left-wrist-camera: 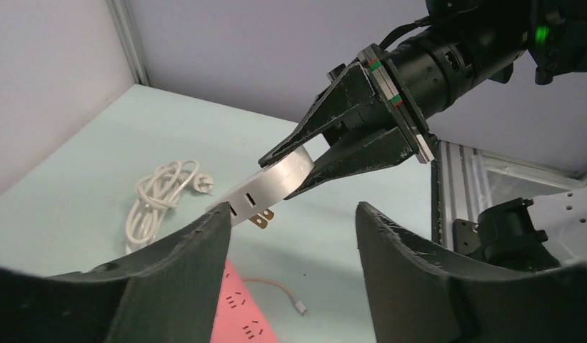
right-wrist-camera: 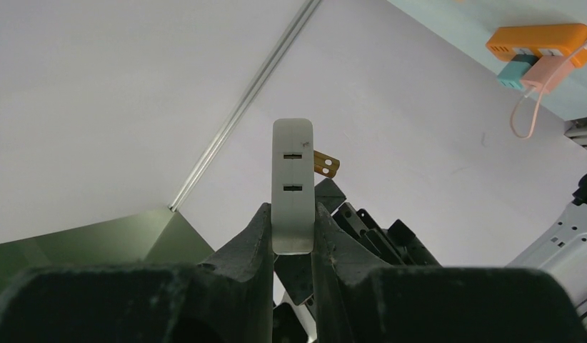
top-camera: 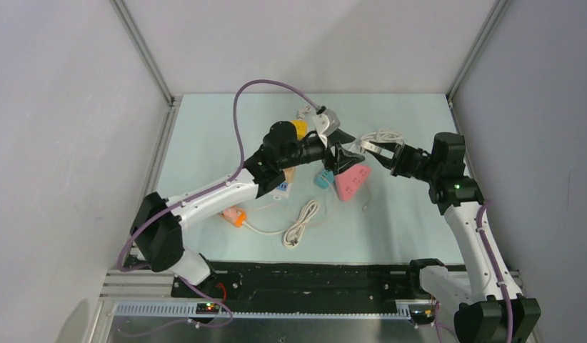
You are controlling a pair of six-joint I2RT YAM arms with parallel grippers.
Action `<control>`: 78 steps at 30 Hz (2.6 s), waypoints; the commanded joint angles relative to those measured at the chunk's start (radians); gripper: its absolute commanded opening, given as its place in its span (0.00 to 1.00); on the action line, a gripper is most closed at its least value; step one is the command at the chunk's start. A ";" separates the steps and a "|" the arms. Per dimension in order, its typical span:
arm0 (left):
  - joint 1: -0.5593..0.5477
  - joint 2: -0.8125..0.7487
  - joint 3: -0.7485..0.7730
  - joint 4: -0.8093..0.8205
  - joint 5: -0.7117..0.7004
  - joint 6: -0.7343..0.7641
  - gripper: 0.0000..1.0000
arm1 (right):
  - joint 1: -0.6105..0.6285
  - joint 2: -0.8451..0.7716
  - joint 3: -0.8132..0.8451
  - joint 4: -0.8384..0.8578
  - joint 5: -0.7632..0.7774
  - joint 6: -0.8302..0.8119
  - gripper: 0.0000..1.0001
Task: Insert the plug
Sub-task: Adjust the plug.
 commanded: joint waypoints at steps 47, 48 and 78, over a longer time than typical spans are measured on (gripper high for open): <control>0.032 0.168 -0.008 0.027 -0.156 -0.104 0.44 | 0.023 -0.038 0.017 0.093 -0.008 0.179 0.00; 0.036 0.166 -0.012 0.027 -0.167 -0.105 0.44 | 0.024 -0.039 0.017 0.091 -0.008 0.179 0.00; 0.118 0.079 -0.045 0.027 0.284 -0.056 0.64 | 0.029 -0.074 -0.153 0.087 -0.005 0.063 0.00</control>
